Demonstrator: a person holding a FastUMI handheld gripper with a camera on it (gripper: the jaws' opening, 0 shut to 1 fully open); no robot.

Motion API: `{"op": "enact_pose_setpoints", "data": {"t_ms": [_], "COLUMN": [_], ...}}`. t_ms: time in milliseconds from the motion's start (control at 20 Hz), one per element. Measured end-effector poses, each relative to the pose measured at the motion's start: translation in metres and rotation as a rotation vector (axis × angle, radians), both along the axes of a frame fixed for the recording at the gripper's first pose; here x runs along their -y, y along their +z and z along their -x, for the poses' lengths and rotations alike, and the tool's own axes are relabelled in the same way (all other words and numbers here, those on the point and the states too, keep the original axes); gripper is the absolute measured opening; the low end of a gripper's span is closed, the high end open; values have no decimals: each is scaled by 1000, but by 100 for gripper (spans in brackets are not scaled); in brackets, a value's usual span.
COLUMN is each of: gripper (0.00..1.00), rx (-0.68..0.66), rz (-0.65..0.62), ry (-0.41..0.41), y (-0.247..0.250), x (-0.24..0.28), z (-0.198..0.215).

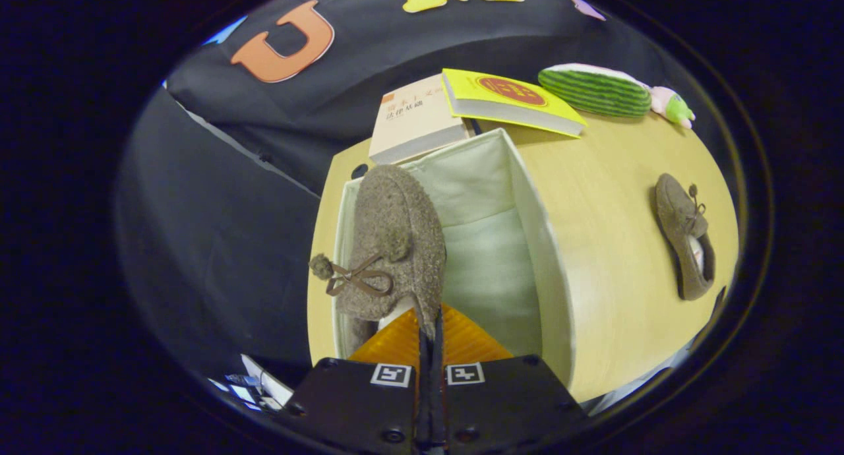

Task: Open the storage box then place both shoes into the box .Put the left shoe in first, then the right shoe, with the right side of both shoes facing outward in a uniform manner.

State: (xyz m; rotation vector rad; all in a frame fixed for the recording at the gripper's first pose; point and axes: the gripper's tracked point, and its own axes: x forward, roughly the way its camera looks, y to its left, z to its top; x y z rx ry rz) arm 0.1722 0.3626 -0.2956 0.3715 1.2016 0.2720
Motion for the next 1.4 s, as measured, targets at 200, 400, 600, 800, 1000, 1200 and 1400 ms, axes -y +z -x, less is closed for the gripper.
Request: {"op": "enact_pose_setpoints", "data": {"t_ms": [200,400,600,800,1000,1200,1400], "gripper": [7,8,32,84,99,99,99], "rx": [-22,-36,71,223,222,181,184], "rz": [10,-1,6,145,200,258,271], "ry": [-5,-5,107,130,136,195,188], "y": [-20,-23,-5,30,47,46,49], "x": [-11,-13,-12,15,36,66,109], "z": [6,8,1,-1,17,36,40]}}
